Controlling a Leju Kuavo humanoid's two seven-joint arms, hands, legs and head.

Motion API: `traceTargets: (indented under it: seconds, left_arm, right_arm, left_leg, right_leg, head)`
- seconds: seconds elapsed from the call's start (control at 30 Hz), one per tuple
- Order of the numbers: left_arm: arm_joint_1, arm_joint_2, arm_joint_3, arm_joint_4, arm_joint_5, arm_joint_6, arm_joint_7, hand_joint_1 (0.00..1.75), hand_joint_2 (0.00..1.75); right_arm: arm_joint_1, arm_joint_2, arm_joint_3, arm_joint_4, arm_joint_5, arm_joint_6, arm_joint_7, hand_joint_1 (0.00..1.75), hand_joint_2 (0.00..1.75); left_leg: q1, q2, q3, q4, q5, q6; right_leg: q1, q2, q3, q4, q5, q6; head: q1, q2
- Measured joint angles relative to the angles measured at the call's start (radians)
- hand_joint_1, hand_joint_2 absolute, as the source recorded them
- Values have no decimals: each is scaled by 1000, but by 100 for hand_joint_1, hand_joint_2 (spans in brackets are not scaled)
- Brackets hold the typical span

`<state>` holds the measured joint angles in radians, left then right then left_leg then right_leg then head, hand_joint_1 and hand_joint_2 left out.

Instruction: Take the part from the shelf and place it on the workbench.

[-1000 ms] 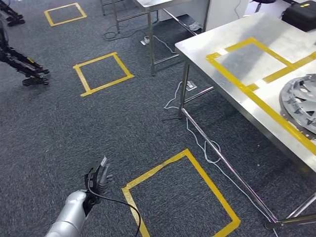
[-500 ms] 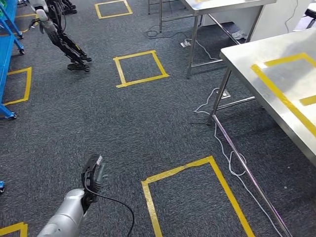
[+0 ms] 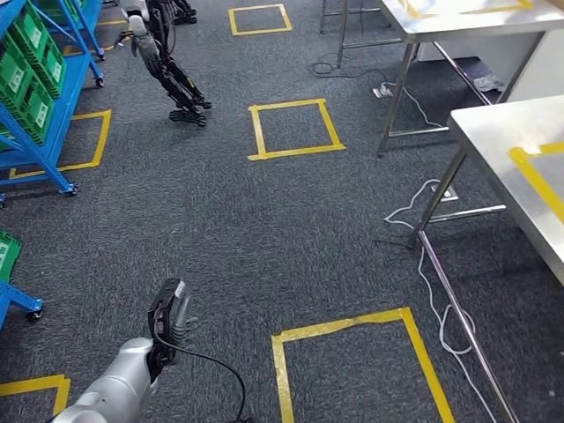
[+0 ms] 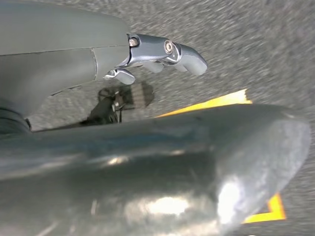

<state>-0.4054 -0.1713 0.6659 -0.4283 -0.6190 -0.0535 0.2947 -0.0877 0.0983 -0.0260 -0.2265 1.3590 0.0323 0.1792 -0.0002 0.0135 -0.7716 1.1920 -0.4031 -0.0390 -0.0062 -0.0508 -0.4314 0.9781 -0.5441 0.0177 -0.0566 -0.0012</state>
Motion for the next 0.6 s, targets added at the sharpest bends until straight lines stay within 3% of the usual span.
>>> traceTargets:
  seconds: [0.07, 0.1, 0.13, 0.2, 0.23, 0.27, 0.33, 0.37, 0.4, 0.43, 0.5, 0.53, 0.57, 0.6]
  left_arm:
    - [-8, 0, 9, 11, 0, 6, -5, 0, 0]
    - [-12, 0, 14, 15, 0, 9, -11, 0, 0]
    - [-12, 0, 17, 17, 0, 9, -17, 0, 0]
    - [-13, 3, 25, 18, 0, 9, -32, 0, 0]
    - [-16, 2, 29, 19, 0, 9, -37, 0, 0]
    - [-19, 0, 31, 20, 0, 8, -40, 0, 0]
    - [-20, -3, 34, 23, -1, 8, -41, 0, 0]
    - [-19, -4, 35, 25, -1, 8, -41, 0, 0]
    - [-18, -4, 36, 26, -1, 8, -41, 0, 0]
    - [-19, -4, 38, 28, -1, 8, -41, 0, 0]
    - [-23, -4, 42, 30, -2, 7, -41, 0, 0]
    - [-26, -4, 45, 32, -3, 7, -41, 0, 0]
    - [-29, -4, 49, 34, -4, 6, -40, 0, 0]
    - [-30, -3, 53, 35, -4, 6, -40, 0, 0]
  right_arm:
    - [-5, 1, -6, 0, 2, 4, 0, 0, 0]
    - [-8, 2, -9, 0, 3, 6, 1, 0, 0]
    - [-11, 2, -11, 0, 5, 7, 1, 0, 0]
    - [-16, 2, -15, -2, 7, 7, 1, 0, 0]
    - [-16, 2, -19, -2, 8, 8, 0, 0, 0]
    - [-16, 2, -22, -2, 9, 8, 0, 0, 0]
    - [-15, 2, -27, -2, 10, 10, 0, 0, 0]
    - [-13, 2, -29, -2, 11, 12, 0, 0, 0]
    - [-11, 2, -30, -2, 12, 14, 0, 0, 0]
    - [-10, 2, -32, -2, 14, 15, 0, 0, 0]
    - [-8, 3, -35, -1, 18, 16, 0, 0, 0]
    - [-10, 3, -37, -1, 20, 17, 0, 0, 0]
    - [-12, 3, -38, 0, 21, 17, -1, 0, 0]
    - [-16, 3, -40, 0, 21, 18, -1, 0, 0]
  left_leg:
    - [-8, 40, 51, -136, 69, 20]
    - [-12, 52, 71, -183, 81, 32]
    - [-10, 39, 72, -182, 73, 40]
    - [-5, 10, 79, -184, 59, 51]
    - [-3, -3, 84, -185, 53, 56]
    - [-3, -17, 88, -185, 47, 60]
    - [-2, -46, 96, -185, 39, 61]
    - [-1, -62, 102, -185, 36, 60]
    - [0, -78, 109, -185, 33, 57]
    - [1, -95, 117, -184, 28, 52]
    - [4, -124, 128, -180, 20, 40]
    - [5, -136, 129, -177, 17, 34]
    - [7, -147, 126, -176, 17, 26]
    - [10, -157, 123, -176, 20, 19]
  right_leg:
    - [7, -41, 53, -13, -42, 19]
    - [11, -63, 77, -24, -59, 27]
    - [12, -72, 88, -34, -64, 31]
    - [9, -40, 79, 0, -88, 36]
    - [7, -9, 46, 60, -109, 37]
    - [6, 22, -10, 146, -132, 37]
    - [4, 45, -137, 304, -154, 38]
    - [3, 48, -185, 335, -135, 38]
    - [1, 50, -212, 324, -96, 38]
    - [-1, 57, -219, 275, -40, 38]
    - [-13, 100, -203, 148, 63, 41]
    - [-16, 122, -192, 104, 89, 40]
    - [-17, 137, -187, 84, 98, 37]
    - [-15, 138, -183, 78, 96, 31]
  head:
    - [2, 0]
    - [3, 0]
    - [5, 0]
    - [11, 0]
    - [14, 0]
    - [18, 0]
    - [19, 0]
    - [20, 0]
    - [20, 0]
    - [20, 0]
    - [21, 0]
    - [21, 0]
    - [22, 0]
    - [22, 0]
